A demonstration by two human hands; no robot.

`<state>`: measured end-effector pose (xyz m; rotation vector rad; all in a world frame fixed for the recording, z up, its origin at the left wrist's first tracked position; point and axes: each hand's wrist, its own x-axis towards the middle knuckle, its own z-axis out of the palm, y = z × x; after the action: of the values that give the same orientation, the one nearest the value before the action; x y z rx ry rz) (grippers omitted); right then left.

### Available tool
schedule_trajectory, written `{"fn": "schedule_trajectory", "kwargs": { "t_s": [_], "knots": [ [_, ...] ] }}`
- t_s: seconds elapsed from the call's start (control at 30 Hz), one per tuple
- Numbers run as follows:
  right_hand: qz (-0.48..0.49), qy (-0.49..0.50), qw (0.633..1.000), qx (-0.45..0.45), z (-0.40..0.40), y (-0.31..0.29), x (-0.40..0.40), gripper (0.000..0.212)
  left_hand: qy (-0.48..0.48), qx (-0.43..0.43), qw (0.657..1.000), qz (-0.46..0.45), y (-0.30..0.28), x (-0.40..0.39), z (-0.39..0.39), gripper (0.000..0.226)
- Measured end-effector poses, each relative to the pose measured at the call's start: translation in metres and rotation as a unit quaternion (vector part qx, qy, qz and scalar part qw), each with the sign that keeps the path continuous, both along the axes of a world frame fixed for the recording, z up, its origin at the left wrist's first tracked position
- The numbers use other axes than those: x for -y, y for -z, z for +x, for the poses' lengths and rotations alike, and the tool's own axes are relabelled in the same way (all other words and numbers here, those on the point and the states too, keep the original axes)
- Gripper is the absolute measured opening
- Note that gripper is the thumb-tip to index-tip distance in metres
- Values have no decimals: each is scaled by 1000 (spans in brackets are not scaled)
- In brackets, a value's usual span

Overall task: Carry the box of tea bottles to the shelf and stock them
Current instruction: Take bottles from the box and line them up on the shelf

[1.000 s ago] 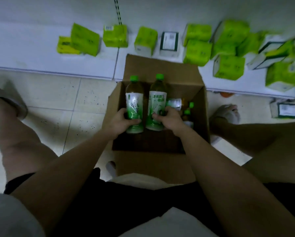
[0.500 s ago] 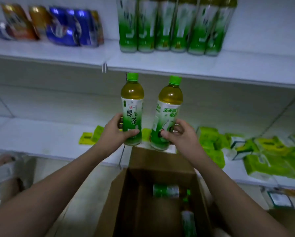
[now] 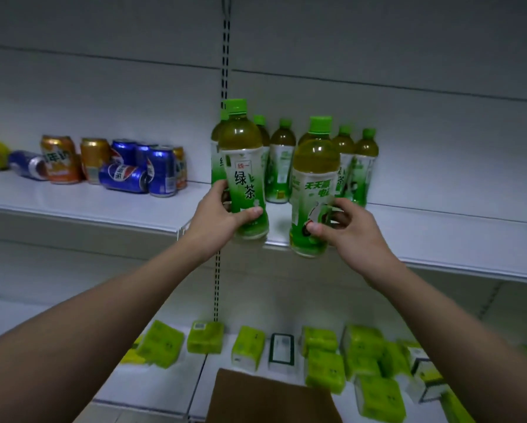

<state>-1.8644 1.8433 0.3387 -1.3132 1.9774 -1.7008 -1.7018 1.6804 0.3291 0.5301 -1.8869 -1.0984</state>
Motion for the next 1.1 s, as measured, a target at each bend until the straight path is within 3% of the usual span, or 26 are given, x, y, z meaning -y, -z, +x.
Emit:
{"fn": "schedule_trajectory", "kwargs": {
  "t_s": [0.23, 0.47, 0.67, 0.8, 0.93, 1.1],
  "knots": [
    [26, 37, 999, -16, -24, -1, 33, 60, -4, 44, 999, 4, 5, 6, -48, 72],
    [52, 53, 996, -50, -38, 4, 53, 55, 12, 59, 998, -4, 4, 15, -74, 63],
    [66, 61, 994, -59, -49, 5, 70, 47, -101, 121, 986, -57, 5, 36, -98, 80],
    [75, 80, 992, -61, -58, 6, 88, 46, -109, 129, 984, -55, -1, 49, -111, 74],
    [77, 113, 988, -71, -65, 8, 108, 39, -178, 130, 969, -114, 5, 52, -127, 67],
    [57, 178, 977, -100, -69, 17, 132, 37, -233, 125, 951, -163, 15, 62, -140, 77]
  ]
}}
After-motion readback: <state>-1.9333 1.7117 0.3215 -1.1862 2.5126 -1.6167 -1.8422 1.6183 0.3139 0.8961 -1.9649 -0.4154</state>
